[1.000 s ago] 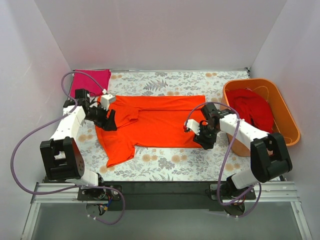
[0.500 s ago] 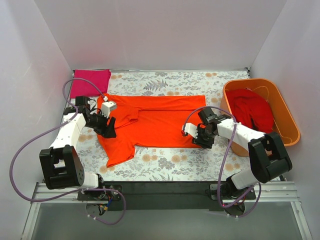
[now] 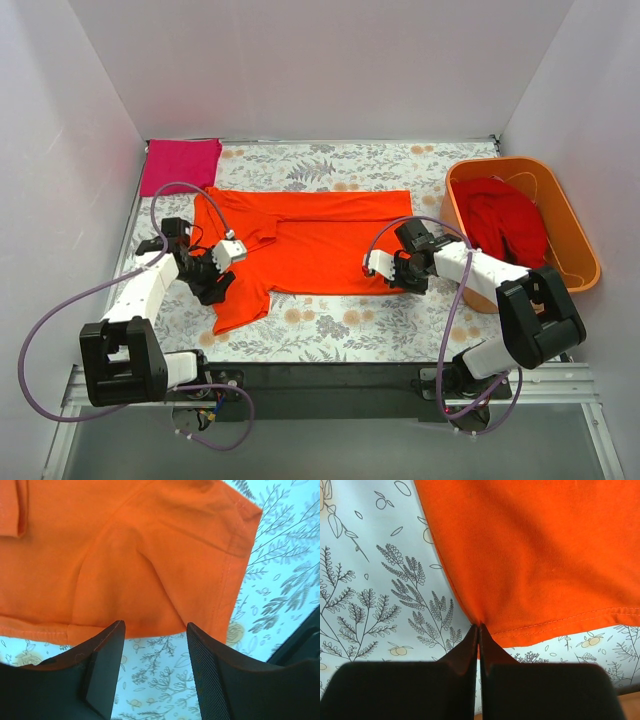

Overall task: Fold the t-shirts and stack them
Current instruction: Fold the tshirt

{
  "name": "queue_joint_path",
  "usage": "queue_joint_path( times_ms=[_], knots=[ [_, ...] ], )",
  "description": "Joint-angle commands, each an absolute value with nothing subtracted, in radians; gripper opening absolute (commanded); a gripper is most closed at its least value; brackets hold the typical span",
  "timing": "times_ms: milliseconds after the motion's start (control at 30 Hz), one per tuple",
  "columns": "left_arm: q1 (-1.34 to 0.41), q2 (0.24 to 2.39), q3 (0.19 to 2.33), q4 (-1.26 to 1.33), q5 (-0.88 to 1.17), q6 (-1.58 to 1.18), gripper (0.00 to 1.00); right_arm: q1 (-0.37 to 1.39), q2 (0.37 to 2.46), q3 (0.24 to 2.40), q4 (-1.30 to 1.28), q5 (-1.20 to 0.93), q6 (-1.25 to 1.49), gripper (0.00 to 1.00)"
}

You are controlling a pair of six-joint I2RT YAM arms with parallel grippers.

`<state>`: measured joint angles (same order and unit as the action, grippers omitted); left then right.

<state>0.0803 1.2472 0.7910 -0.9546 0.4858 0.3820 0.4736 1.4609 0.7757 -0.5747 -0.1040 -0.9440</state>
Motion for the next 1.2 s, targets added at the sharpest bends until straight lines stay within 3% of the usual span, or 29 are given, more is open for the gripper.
queue_joint_path(
  times_ms=[0,467,567,700,800,1167],
  knots=[
    [0.055,1.215,0.753,-0.882,0.407,0.501,0.51,0.474,1.482,0.756,-0.568,-0.089,-0.940,0.01],
    [0.014,1.255,0.548,-0.667,0.261,0.604,0.52,0.474,1.500,0.787,-0.581,-0.081,-0.933,0.01],
    [0.014,1.255,0.517,-0.661,0.253,0.623,0.36,0.474,1.497,0.790,-0.586,-0.081,-0.934,0.01],
    [0.014,1.258,0.523,-0.695,0.253,0.624,0.05,0.474,1.493,0.801,-0.597,-0.074,-0.939,0.01],
    [0.014,1.250,0.587,-0.741,0.270,0.604,0.00,0.471,1.480,0.824,-0.621,-0.075,-0.939,0.01],
    [0.084,1.287,0.897,-0.980,0.419,0.571,0.00,0.437,1.373,0.874,-0.707,-0.086,-0.962,0.01]
  ],
)
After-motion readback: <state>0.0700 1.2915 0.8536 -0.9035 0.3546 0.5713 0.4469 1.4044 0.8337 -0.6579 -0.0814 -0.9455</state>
